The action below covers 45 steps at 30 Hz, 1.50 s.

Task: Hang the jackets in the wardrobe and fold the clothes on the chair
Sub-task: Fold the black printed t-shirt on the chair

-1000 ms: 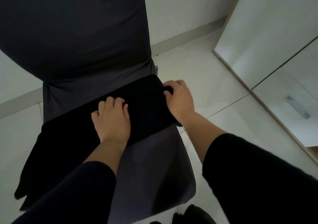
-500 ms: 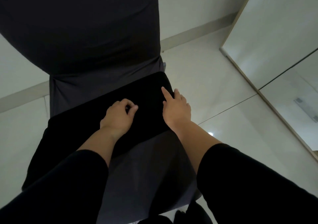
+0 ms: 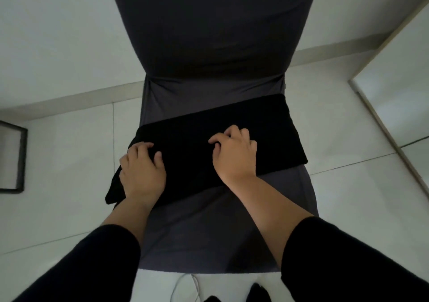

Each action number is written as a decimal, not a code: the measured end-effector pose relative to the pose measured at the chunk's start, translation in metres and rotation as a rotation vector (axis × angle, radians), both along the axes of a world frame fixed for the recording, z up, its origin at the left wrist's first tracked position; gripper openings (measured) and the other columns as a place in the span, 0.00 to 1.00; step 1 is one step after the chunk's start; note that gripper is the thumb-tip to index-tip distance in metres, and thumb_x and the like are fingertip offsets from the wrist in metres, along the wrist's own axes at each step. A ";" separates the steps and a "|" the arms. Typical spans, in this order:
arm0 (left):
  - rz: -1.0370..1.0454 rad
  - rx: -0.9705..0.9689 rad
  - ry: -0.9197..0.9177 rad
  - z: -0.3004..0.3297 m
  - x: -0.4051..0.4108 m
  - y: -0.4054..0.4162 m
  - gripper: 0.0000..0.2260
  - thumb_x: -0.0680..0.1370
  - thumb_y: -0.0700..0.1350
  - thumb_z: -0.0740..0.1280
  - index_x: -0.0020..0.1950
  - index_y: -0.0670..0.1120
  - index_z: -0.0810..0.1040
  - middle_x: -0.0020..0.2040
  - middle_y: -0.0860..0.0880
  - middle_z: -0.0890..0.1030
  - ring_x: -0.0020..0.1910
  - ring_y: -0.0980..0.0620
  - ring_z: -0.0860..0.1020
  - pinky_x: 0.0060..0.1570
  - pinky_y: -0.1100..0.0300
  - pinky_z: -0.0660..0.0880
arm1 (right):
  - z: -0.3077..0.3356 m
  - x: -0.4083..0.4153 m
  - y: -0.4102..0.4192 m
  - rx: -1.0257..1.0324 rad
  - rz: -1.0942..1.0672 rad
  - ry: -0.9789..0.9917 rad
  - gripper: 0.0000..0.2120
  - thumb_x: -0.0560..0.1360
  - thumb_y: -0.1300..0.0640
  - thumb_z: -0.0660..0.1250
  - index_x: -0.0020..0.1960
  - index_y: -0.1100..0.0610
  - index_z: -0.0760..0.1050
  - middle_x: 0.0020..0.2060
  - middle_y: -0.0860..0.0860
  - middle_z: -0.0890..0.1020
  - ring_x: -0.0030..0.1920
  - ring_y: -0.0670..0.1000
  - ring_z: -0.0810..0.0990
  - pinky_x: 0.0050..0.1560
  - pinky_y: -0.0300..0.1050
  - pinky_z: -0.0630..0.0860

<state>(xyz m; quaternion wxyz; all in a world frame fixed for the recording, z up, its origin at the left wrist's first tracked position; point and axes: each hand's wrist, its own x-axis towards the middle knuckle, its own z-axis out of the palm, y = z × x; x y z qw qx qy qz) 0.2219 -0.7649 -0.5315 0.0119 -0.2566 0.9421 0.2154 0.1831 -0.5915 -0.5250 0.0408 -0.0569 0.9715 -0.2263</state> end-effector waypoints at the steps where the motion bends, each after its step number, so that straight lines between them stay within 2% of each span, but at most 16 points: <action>1: 0.018 0.007 0.011 0.000 0.002 -0.003 0.16 0.81 0.48 0.58 0.67 0.45 0.69 0.69 0.45 0.68 0.68 0.41 0.63 0.63 0.43 0.64 | 0.001 -0.002 -0.004 -0.013 0.012 -0.026 0.13 0.79 0.56 0.58 0.59 0.47 0.76 0.56 0.48 0.72 0.56 0.51 0.71 0.57 0.46 0.66; 4: 0.104 0.004 0.013 0.003 0.003 -0.012 0.16 0.80 0.49 0.59 0.67 0.45 0.68 0.65 0.44 0.70 0.64 0.41 0.67 0.59 0.42 0.66 | 0.006 -0.009 -0.011 -0.059 -0.073 -0.117 0.12 0.81 0.52 0.56 0.56 0.52 0.77 0.53 0.52 0.75 0.46 0.53 0.78 0.46 0.50 0.77; 7: 0.220 0.112 0.004 0.006 0.006 -0.020 0.16 0.79 0.51 0.61 0.64 0.45 0.69 0.59 0.44 0.75 0.58 0.43 0.74 0.54 0.47 0.69 | 0.012 -0.013 -0.012 -0.072 -0.168 -0.133 0.12 0.79 0.48 0.59 0.48 0.54 0.76 0.43 0.52 0.79 0.40 0.53 0.79 0.33 0.44 0.74; 9: 0.263 0.189 -0.004 0.007 0.009 -0.022 0.16 0.79 0.52 0.63 0.61 0.43 0.69 0.58 0.44 0.76 0.53 0.44 0.75 0.47 0.53 0.69 | 0.015 -0.015 -0.017 0.014 -0.093 -0.118 0.17 0.79 0.44 0.58 0.44 0.56 0.77 0.41 0.52 0.80 0.40 0.53 0.79 0.35 0.44 0.75; 12: 0.254 0.215 -0.060 0.012 0.010 -0.023 0.18 0.78 0.55 0.62 0.60 0.43 0.70 0.53 0.44 0.76 0.46 0.48 0.72 0.42 0.55 0.66 | 0.021 -0.015 -0.032 0.292 0.003 -0.367 0.31 0.77 0.33 0.48 0.40 0.58 0.75 0.40 0.53 0.80 0.45 0.55 0.79 0.46 0.48 0.73; 15: 0.214 0.241 -0.101 0.015 0.011 -0.024 0.21 0.79 0.55 0.61 0.66 0.43 0.70 0.58 0.43 0.77 0.54 0.44 0.75 0.47 0.56 0.68 | 0.019 -0.020 -0.039 0.339 -0.006 -0.521 0.26 0.76 0.35 0.54 0.44 0.57 0.76 0.44 0.52 0.80 0.47 0.54 0.77 0.48 0.47 0.69; 17: 0.221 0.286 -0.027 0.018 0.009 -0.024 0.19 0.81 0.52 0.59 0.67 0.42 0.71 0.62 0.43 0.77 0.59 0.44 0.75 0.50 0.59 0.66 | 0.021 -0.023 -0.042 0.178 -0.081 -0.562 0.19 0.76 0.41 0.61 0.47 0.57 0.80 0.45 0.52 0.81 0.45 0.53 0.79 0.45 0.45 0.74; 20: 0.340 0.399 0.167 0.026 -0.004 -0.029 0.15 0.82 0.48 0.58 0.62 0.41 0.74 0.56 0.44 0.79 0.48 0.50 0.73 0.44 0.65 0.63 | 0.027 -0.030 -0.050 -0.214 -0.168 -0.499 0.18 0.78 0.46 0.62 0.47 0.59 0.82 0.43 0.55 0.83 0.43 0.55 0.82 0.44 0.47 0.80; 23: 0.386 0.427 0.287 0.030 -0.017 -0.035 0.14 0.82 0.47 0.57 0.63 0.41 0.72 0.54 0.47 0.77 0.50 0.52 0.73 0.46 0.65 0.64 | 0.034 -0.032 -0.057 -0.568 -0.233 -0.403 0.14 0.79 0.50 0.62 0.43 0.57 0.81 0.44 0.51 0.84 0.44 0.52 0.83 0.44 0.45 0.79; 25: 0.400 0.438 0.332 0.029 -0.018 -0.039 0.11 0.82 0.45 0.57 0.60 0.43 0.73 0.50 0.51 0.76 0.48 0.54 0.73 0.44 0.67 0.64 | 0.032 -0.030 -0.059 -0.759 -0.259 -0.460 0.10 0.79 0.53 0.61 0.44 0.52 0.79 0.46 0.46 0.82 0.47 0.48 0.83 0.44 0.40 0.77; 27: 0.414 0.416 0.373 0.027 -0.016 -0.043 0.08 0.81 0.45 0.58 0.58 0.46 0.74 0.48 0.52 0.75 0.47 0.53 0.74 0.45 0.64 0.65 | 0.026 -0.028 -0.060 -0.803 -0.238 -0.491 0.08 0.79 0.55 0.61 0.46 0.52 0.79 0.47 0.44 0.81 0.49 0.47 0.82 0.47 0.39 0.77; 31: 0.424 0.376 0.277 0.020 -0.012 -0.052 0.10 0.81 0.45 0.57 0.61 0.46 0.70 0.54 0.47 0.76 0.50 0.47 0.77 0.48 0.56 0.70 | 0.017 -0.023 -0.061 -0.608 -0.170 -0.422 0.07 0.78 0.59 0.62 0.53 0.51 0.77 0.50 0.48 0.78 0.47 0.47 0.77 0.45 0.37 0.76; 34: 0.441 0.410 0.086 0.011 0.000 -0.053 0.17 0.78 0.41 0.58 0.67 0.44 0.65 0.62 0.44 0.74 0.56 0.43 0.76 0.59 0.49 0.71 | 0.012 -0.018 -0.061 -0.333 -0.049 -0.399 0.18 0.76 0.64 0.63 0.62 0.49 0.72 0.59 0.52 0.68 0.51 0.50 0.74 0.43 0.40 0.76; 39: 0.381 0.397 -0.003 0.002 0.015 -0.056 0.14 0.77 0.45 0.62 0.62 0.45 0.71 0.51 0.49 0.77 0.46 0.50 0.74 0.50 0.56 0.70 | 0.008 -0.018 -0.072 -0.185 0.021 -0.382 0.27 0.75 0.55 0.66 0.72 0.44 0.61 0.67 0.52 0.59 0.63 0.54 0.67 0.57 0.50 0.75; 42: 0.353 0.346 0.061 0.004 0.012 -0.063 0.09 0.78 0.46 0.62 0.57 0.48 0.74 0.48 0.51 0.76 0.46 0.49 0.75 0.54 0.53 0.72 | 0.010 -0.022 -0.079 -0.022 0.032 -0.146 0.19 0.75 0.51 0.66 0.65 0.43 0.70 0.66 0.52 0.63 0.65 0.54 0.64 0.62 0.50 0.67; 45: 0.341 0.279 0.119 0.007 0.009 -0.068 0.04 0.79 0.46 0.62 0.52 0.51 0.74 0.50 0.50 0.75 0.40 0.54 0.73 0.47 0.55 0.72 | 0.013 -0.029 -0.081 0.095 0.051 0.043 0.07 0.76 0.50 0.66 0.53 0.44 0.79 0.60 0.50 0.67 0.61 0.54 0.65 0.59 0.49 0.66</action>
